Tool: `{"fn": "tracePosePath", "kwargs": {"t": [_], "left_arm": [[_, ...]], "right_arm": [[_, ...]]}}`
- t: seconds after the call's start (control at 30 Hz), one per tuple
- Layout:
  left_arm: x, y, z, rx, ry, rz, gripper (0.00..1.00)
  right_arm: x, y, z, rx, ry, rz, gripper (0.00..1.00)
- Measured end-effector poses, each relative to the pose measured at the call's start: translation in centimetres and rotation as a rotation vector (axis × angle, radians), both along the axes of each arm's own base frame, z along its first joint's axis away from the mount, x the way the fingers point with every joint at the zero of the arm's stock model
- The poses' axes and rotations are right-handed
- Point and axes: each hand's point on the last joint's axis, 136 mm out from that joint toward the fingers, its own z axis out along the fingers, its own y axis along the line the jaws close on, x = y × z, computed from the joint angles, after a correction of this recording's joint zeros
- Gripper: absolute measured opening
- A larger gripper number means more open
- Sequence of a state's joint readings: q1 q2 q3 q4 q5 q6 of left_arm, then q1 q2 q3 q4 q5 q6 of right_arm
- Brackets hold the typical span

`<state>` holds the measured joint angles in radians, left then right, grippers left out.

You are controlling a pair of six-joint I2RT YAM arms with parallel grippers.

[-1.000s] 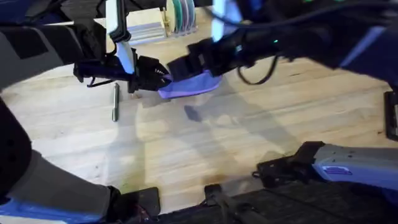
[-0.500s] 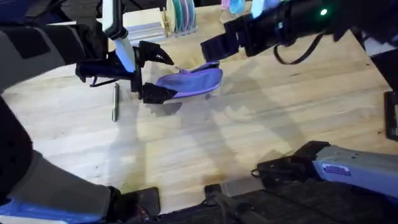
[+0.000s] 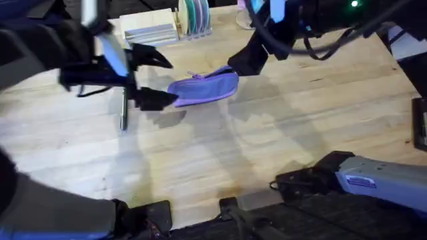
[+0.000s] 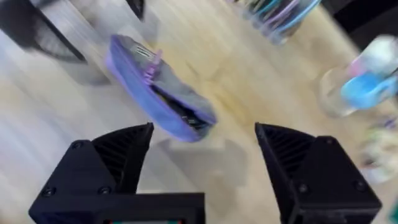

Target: Unzip the bag, pick up the pens from the table one at a time and place them inside, then zip the bag closed.

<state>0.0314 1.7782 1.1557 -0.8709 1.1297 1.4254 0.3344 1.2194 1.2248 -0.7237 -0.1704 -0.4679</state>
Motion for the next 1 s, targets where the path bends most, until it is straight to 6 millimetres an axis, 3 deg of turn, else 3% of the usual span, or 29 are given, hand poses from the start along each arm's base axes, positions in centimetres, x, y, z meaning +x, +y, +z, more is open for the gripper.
{"fn": "tracePosePath", "kwargs": {"t": [0.27, 0.5, 0.7, 0.8, 0.93, 1.0], "left_arm": [[0.5, 3.9, 4.6, 0.012, -0.127, 0.121, 0.994], [0.1, 4.4, 5.6, 0.052, -0.16, 0.136, 0.994], [-0.1, 4.6, 6.0, 0.083, -0.186, 0.141, 0.994], [-0.2, 4.7, 6.2, 0.095, -0.195, 0.143, 0.993], [-0.2, 4.7, 6.2, 0.099, -0.196, 0.144, 0.993], [-0.2, 4.7, 6.2, 0.099, -0.196, 0.144, 0.993]], "right_arm": [[0.7, -0.3, 0.5, -0.2, -0.166, 0.206, 0.998], [0.6, -0.1, 0.5, -0.241, -0.196, 0.264, 0.998], [0.0, 1.2, 0.5, -0.232, -0.204, 0.318, 0.989], [-0.2, 1.5, 0.4, -0.232, -0.202, 0.338, 0.725], [-0.3, 1.5, -1.1, -0.244, -0.145, 0.349, 0.159], [-0.2, 1.6, -2.0, -0.251, -0.113, 0.353, 0.042]]}}
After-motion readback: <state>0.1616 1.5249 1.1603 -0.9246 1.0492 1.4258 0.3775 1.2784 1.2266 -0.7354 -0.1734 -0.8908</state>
